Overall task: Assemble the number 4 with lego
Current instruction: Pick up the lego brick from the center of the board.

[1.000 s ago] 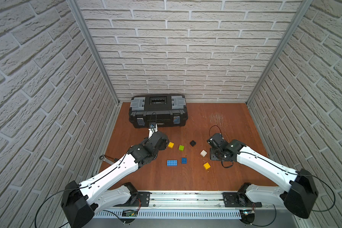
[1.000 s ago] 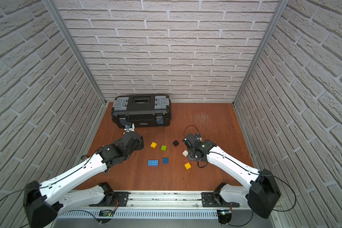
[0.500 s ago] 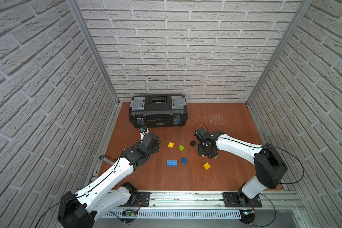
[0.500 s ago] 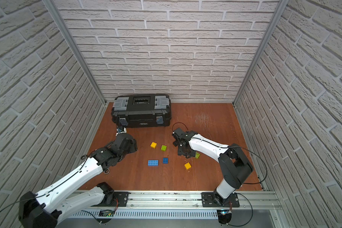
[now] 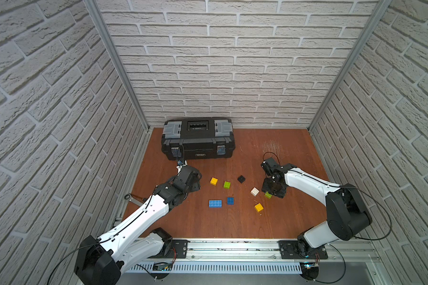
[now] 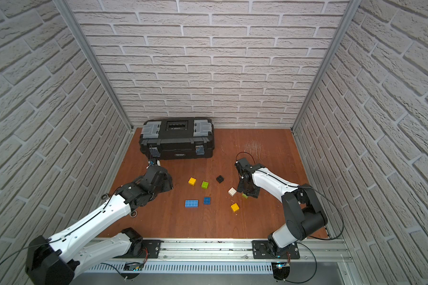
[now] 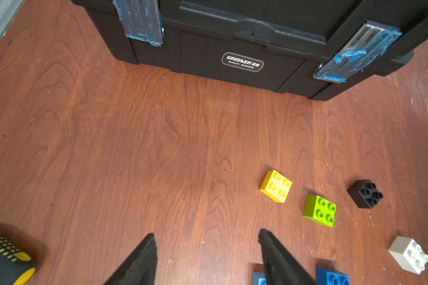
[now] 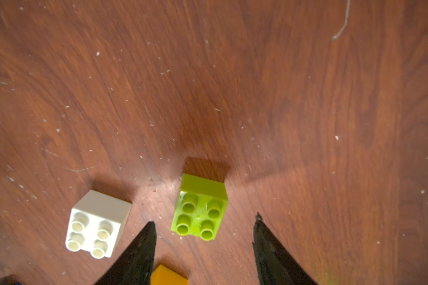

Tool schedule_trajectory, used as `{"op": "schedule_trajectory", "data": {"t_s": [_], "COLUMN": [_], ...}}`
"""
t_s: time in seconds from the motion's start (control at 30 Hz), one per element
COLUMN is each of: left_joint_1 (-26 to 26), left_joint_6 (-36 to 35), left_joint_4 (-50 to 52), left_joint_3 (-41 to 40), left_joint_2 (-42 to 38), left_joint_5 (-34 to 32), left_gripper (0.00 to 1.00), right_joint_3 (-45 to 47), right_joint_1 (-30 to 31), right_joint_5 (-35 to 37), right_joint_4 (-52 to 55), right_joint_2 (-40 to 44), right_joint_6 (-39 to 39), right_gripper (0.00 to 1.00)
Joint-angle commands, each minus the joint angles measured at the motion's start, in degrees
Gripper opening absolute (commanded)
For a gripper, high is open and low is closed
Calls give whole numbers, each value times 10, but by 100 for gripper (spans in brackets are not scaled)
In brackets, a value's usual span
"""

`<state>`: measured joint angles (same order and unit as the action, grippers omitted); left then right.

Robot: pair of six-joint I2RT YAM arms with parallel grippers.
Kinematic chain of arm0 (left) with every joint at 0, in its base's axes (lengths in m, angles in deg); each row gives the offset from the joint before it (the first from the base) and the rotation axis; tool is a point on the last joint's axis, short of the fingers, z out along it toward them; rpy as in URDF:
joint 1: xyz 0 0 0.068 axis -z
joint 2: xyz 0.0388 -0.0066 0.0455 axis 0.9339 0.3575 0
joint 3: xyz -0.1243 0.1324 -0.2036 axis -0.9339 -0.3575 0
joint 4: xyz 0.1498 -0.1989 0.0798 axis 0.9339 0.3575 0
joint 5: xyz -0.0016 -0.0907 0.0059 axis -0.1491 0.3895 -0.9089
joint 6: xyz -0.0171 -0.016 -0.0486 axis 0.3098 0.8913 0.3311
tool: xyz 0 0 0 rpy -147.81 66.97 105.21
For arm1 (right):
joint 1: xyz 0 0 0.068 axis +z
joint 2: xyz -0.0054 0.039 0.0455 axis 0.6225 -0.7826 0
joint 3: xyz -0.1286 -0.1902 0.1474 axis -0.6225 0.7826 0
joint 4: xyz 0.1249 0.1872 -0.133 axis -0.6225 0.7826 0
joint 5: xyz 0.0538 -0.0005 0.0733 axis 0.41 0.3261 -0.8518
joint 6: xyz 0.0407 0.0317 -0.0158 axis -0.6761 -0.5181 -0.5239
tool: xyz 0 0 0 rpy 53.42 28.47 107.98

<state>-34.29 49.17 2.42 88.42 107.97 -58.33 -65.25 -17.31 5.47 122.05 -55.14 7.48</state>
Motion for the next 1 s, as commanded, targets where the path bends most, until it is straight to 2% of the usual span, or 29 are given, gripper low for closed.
{"op": "schedule_trajectory", "data": {"t_s": [0.0, 0.5, 0.87, 0.97], "left_joint_1": [-4, -9, -16, -17], "left_joint_6": [-5, -5, -5, -6], "left_joint_4": [-14, -14, -13, -12], "left_joint_3": [1, -5, -8, -7], "left_joint_2": [1, 7, 2, 3], "left_joint_5": [7, 9, 9, 10], "left_gripper": [68, 63, 63, 62], "right_joint_3": [-8, -10, -4, -3], "right_joint_1": [-13, -16, 3, 4], "right_joint_5": [-13, 27, 24, 29], "right_joint_4": [-30, -16, -26, -28], "right_joint_2": [-22, -55, -60, -57], "right_joint_6": [20, 49, 63, 66], "right_gripper": [61, 42, 44, 39]}}
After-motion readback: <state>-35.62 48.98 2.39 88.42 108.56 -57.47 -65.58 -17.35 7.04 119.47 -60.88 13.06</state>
